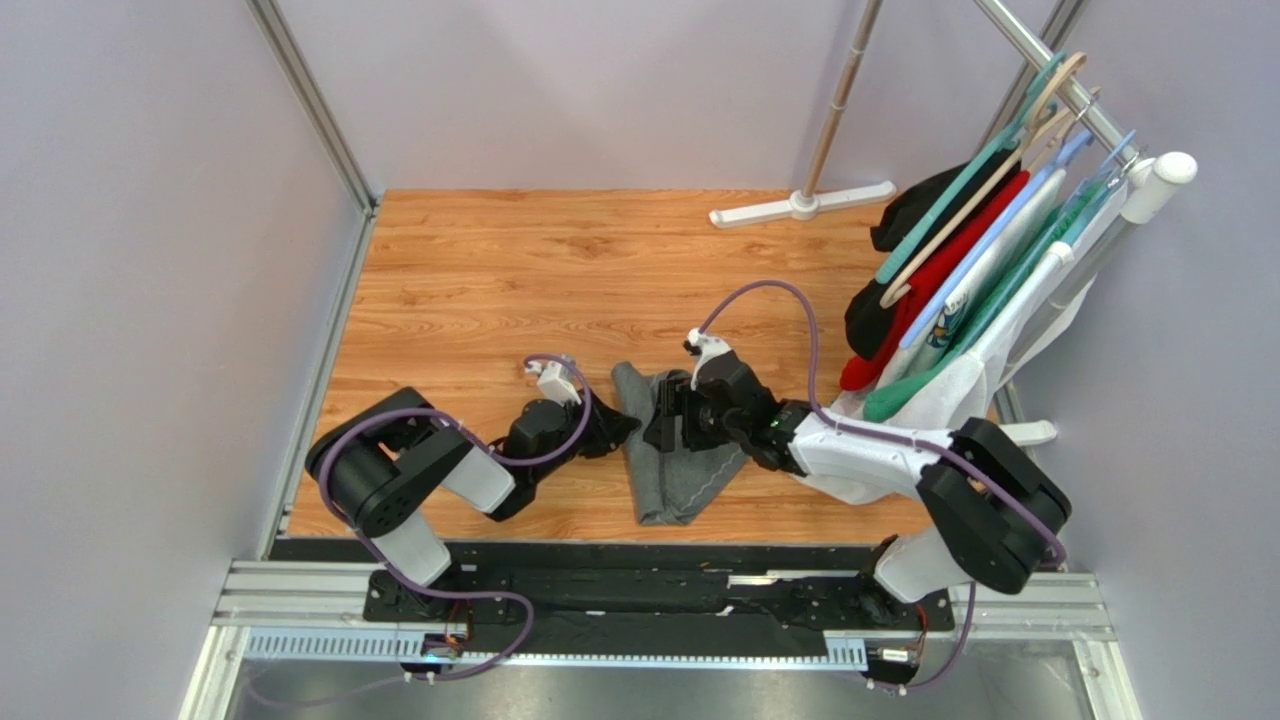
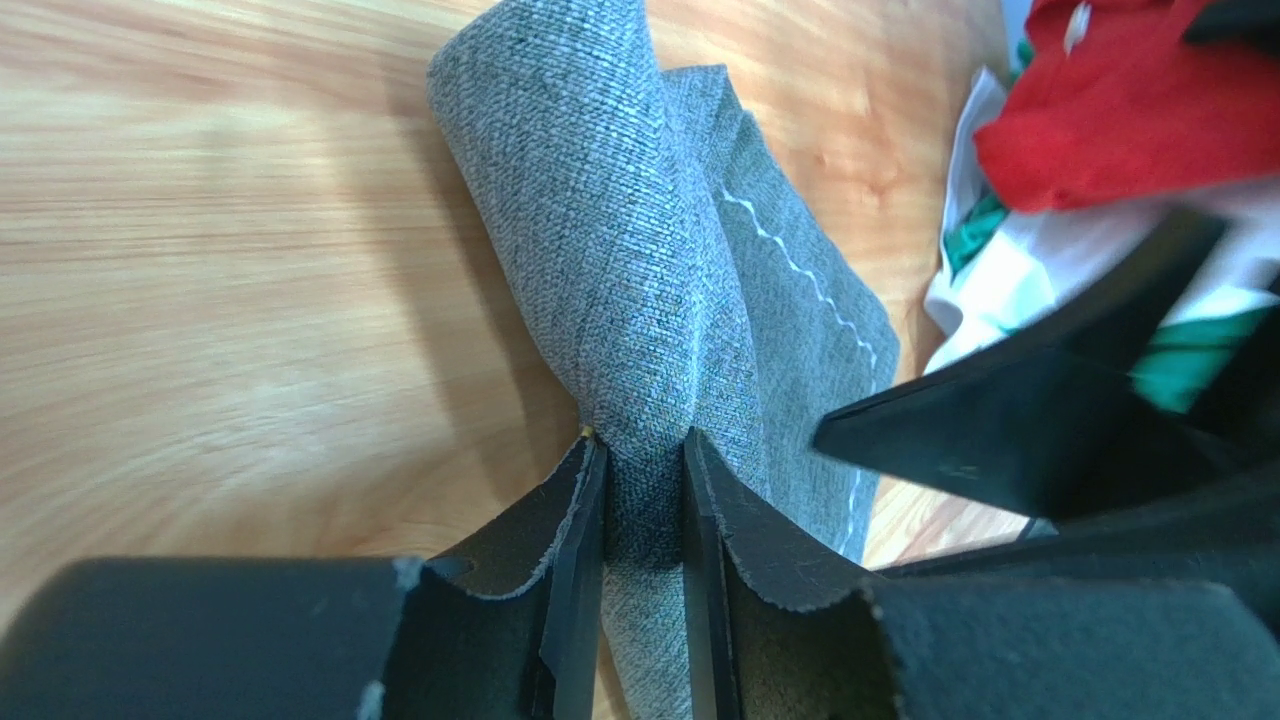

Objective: Fold the napkin, place the utensils inside, and roll it up
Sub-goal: Roll the napkin with the utensil

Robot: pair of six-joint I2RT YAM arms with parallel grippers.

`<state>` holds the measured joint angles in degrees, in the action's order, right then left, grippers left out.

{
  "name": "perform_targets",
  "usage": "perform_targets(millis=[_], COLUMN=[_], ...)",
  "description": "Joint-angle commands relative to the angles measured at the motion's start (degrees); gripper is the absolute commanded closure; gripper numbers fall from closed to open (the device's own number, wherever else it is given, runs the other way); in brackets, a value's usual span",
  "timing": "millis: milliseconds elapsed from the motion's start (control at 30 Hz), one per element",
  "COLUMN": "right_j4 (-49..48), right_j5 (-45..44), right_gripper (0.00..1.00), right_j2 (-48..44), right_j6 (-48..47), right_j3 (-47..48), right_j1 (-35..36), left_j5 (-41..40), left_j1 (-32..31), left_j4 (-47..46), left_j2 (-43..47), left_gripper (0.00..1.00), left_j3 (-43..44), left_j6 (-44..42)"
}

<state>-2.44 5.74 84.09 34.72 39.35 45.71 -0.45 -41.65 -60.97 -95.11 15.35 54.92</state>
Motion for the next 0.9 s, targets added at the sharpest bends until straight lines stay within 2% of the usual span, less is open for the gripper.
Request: perform_targets(millis=[0, 167, 367, 633, 867], right_j4=[10.9, 8.9, 11.3, 12.5, 12.8], right_j5=[-20.7, -31.0, -35.2, -38.8, -38.5], right_gripper=[0.29, 0.37, 0.41, 0.48, 0.52], right_j2=[-3.8, -3.0, 3.3, 10.1, 14.2], right_j6=[-8.5, -9.7, -10.3, -8.4, -6.1], right_j3=[4.5, 6.8, 11.8, 13.6, 13.7], right_j1=[10.3, 19.9, 24.9, 26.1, 27.2], left_j5=[-1.2, -1.8, -1.9, -2.6, -2.6], left_j1=[-1.6, -1.7, -1.7, -1.7, -1.8], left_j4=[9.4, 15.3, 16.4, 16.8, 16.9], left_j2=[3.3, 6.0, 6.5, 7.7, 8.1], left_gripper=[1.0, 1.0, 1.0, 1.0, 1.0], left_j3=[3.3, 5.0, 5.2, 4.6, 4.5], left_j6=[-4.3, -5.2, -4.4, -3.3, -2.8])
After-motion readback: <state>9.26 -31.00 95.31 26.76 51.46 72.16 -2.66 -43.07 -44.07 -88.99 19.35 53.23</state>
